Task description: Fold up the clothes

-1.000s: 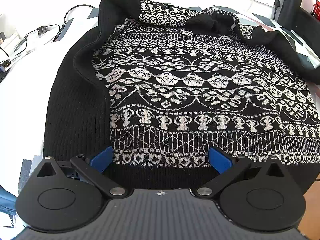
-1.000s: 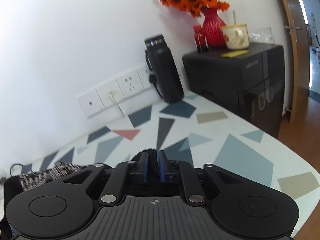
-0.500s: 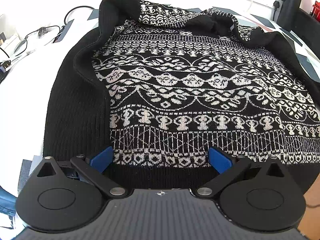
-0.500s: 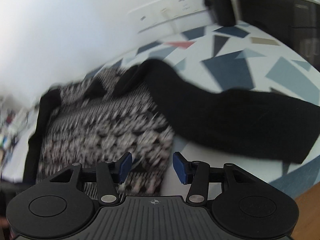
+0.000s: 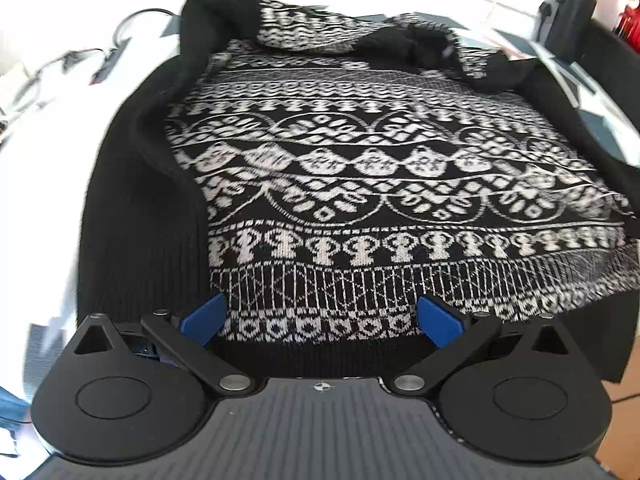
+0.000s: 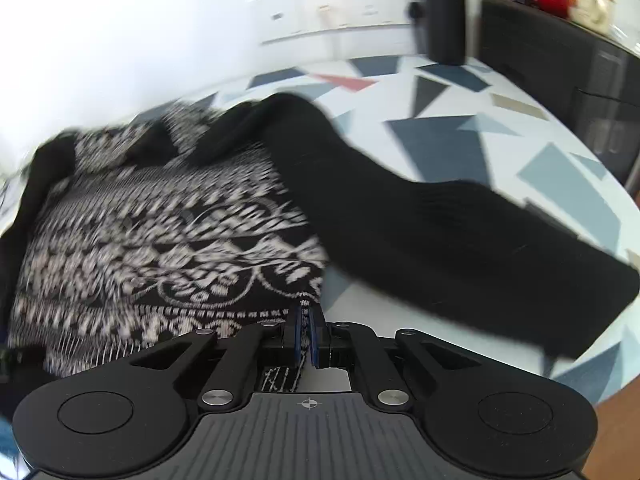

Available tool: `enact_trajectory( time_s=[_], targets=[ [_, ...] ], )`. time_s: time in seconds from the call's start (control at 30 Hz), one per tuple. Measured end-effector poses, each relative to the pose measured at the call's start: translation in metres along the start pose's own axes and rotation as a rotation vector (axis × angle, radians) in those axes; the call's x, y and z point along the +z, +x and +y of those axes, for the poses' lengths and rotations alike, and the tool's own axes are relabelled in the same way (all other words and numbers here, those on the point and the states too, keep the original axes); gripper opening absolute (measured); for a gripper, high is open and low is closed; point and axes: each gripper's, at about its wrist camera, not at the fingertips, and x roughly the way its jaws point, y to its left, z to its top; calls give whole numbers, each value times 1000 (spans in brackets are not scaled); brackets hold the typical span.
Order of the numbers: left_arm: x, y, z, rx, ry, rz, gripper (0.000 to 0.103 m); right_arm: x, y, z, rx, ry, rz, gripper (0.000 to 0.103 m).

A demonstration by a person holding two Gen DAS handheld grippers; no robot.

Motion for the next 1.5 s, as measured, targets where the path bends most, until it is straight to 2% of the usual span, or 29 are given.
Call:
enact_trajectory(
  time_s=[0.17, 0.27, 0.33, 0.43, 0.47, 0.5, 0.63, 0.7, 0.73, 0.87, 1.0, 1.13, 1.23, 1.4, 1.5],
  targets=[
    [8, 5, -47, -76, 116, 19, 103, 22, 7, -36, -66, 5, -29, 3],
    [7, 7, -73, -104, 183, 4, 103, 29, 10, -56, -106, 12, -33, 3],
    [6, 8, -82, -102, 209, -12, 103, 32, 14, -73, -118, 33, -21, 3],
    [6, 5, -76, -107, 190, -13, 103, 26, 12, -86, -79, 67, -27, 6],
    [6, 2, -71, -107, 186, -11, 103, 25, 8, -87, -76, 78, -22, 15],
    [7, -2, -67, -106, 184, -14, 103, 23, 4, -89, -71, 87, -19, 31],
    [-5, -31, -40, -86, 125, -59, 103, 17, -27, -89, 18, 86, -90, 60],
    [-13, -44, -21, -82, 79, -73, 103, 14, -38, -84, 25, 84, -110, 96],
    [-19, -48, -14, -80, 53, -66, 103, 12, -43, -80, 16, 84, -114, 102],
    [-37, -49, -5, -60, 3, -41, 103, 4, -42, -58, 42, 31, -78, 102],
    [-54, -43, -5, -47, -13, -4, 103, -4, -27, -25, -13, -12, 14, 102],
    [-63, -43, -11, -14, -4, -26, 103, -13, -10, -1, 2, -48, 40, 102],
    [-62, -41, -14, -13, -11, -31, 103, -17, 6, 6, -61, -48, 58, 102],
    [-62, -38, -7, -7, -33, -31, 103, -29, 16, 22, -133, -121, -4, 102],
    [-57, -41, 1, -8, -64, -21, 95, -35, 14, 18, -121, -125, -39, 102]
  ],
)
